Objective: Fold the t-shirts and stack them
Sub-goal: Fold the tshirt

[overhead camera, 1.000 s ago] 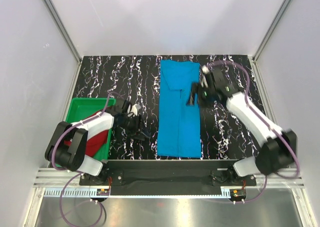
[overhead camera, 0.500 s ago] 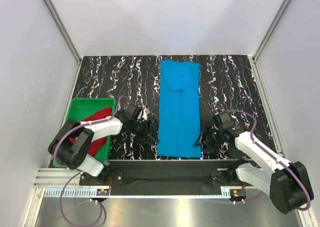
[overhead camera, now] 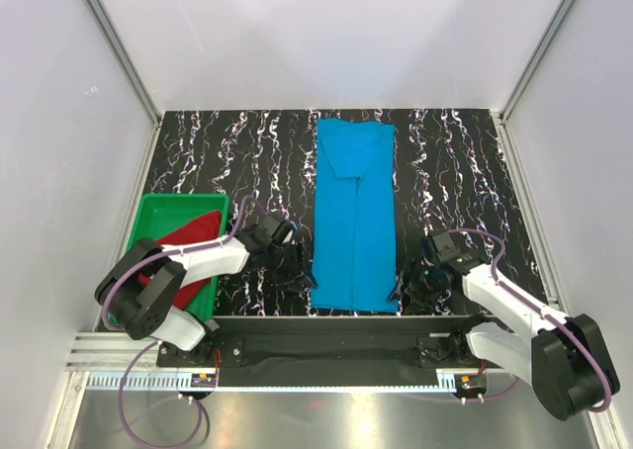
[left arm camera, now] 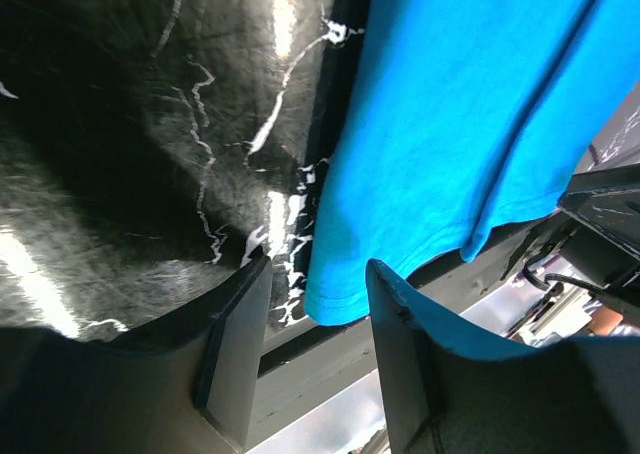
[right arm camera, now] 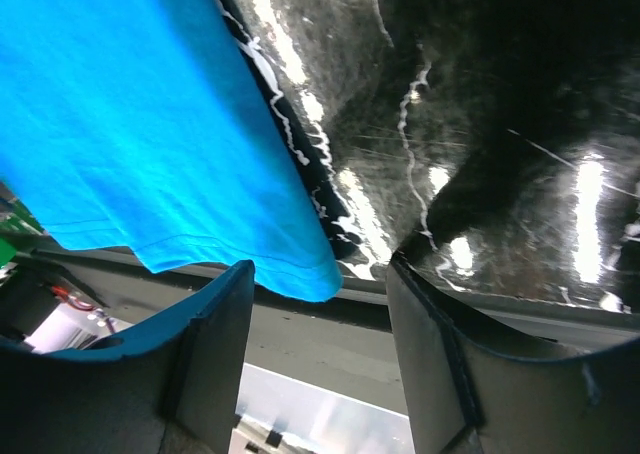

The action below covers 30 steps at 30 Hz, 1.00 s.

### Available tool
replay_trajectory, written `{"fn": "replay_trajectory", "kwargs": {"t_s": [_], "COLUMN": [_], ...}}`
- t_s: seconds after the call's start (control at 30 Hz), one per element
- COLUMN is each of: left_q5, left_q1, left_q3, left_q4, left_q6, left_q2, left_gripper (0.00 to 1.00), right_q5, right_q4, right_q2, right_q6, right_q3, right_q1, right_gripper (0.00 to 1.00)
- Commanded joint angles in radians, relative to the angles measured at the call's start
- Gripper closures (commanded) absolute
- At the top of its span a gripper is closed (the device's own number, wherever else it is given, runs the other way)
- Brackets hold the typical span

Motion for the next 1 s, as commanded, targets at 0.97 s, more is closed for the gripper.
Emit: {"fn": "replay_trajectory", "kwargs": {"t_s": [0.97], "left_q5": [-0.046], "left_q1": [-0.081], "left_q3": [-0.130], "left_q4": [0.073], "left_q6": [-0.113], "left_q2": [-0.007], "left_gripper": [0.68], "right_q5": [-0.037], "right_q4": [0.096], "right_q2": [0.037], "right_q6": [0.039], "right_q3": [-0.028], "right_q1": [-0.003], "right_gripper": [0.41]}}
